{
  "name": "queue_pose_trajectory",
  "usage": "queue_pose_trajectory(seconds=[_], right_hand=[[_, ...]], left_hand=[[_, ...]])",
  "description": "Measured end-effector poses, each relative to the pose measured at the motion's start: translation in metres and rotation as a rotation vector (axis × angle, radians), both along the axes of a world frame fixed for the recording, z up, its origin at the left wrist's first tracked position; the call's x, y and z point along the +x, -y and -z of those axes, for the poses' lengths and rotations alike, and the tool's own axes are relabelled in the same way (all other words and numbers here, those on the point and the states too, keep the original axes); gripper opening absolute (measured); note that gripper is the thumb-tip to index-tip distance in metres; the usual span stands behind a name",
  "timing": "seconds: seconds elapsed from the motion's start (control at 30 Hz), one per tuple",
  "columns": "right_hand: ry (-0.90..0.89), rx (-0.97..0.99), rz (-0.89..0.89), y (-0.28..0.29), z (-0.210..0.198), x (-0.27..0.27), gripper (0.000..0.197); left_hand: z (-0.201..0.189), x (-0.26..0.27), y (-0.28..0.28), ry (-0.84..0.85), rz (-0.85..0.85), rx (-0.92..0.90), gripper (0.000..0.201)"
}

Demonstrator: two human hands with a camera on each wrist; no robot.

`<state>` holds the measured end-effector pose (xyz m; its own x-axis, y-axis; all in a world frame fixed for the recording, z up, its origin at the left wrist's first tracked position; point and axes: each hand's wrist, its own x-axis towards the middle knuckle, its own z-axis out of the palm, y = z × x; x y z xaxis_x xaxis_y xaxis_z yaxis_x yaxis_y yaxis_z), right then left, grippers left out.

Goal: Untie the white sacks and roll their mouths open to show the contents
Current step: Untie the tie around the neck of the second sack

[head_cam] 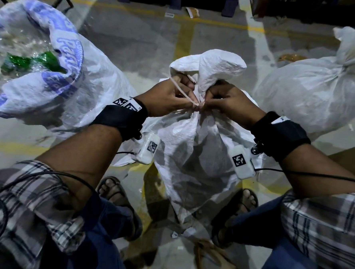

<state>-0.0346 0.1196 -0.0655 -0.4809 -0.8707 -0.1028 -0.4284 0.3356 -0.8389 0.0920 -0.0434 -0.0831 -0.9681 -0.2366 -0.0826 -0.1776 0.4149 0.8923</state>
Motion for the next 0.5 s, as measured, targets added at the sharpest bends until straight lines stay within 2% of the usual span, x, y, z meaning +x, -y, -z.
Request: queue_pose_trajectory(seconds=[0.17, 0.27, 0.33, 0.5], right_hand=[[0.076, -0.05, 0.034, -0.0007, 0.001, -0.0017, 0.012], [0.033, -0.075, 0.001, -0.0022, 0.0033, -0.0014, 0.009], [-0.002, -0.066, -0.019, -0.003, 0.0036, -0.0026, 0.008], [0.019, -0.025, -0.026, -0.0022, 0.002, -0.0032, 0.005]], left_hand=[[-0.0029, 0.0034, 0.0001, -0.025, 0.001, 0.024, 0.005], [-0.0012, 0.004, 0.0033, -0.037, 0.014, 0.006, 0.013], [0.0024, 0.002, 0.005, -0.025, 0.01, -0.024, 0.004], [0.0058, -0.001, 0.0043, -0.006, 0.023, -0.058, 0.009]])
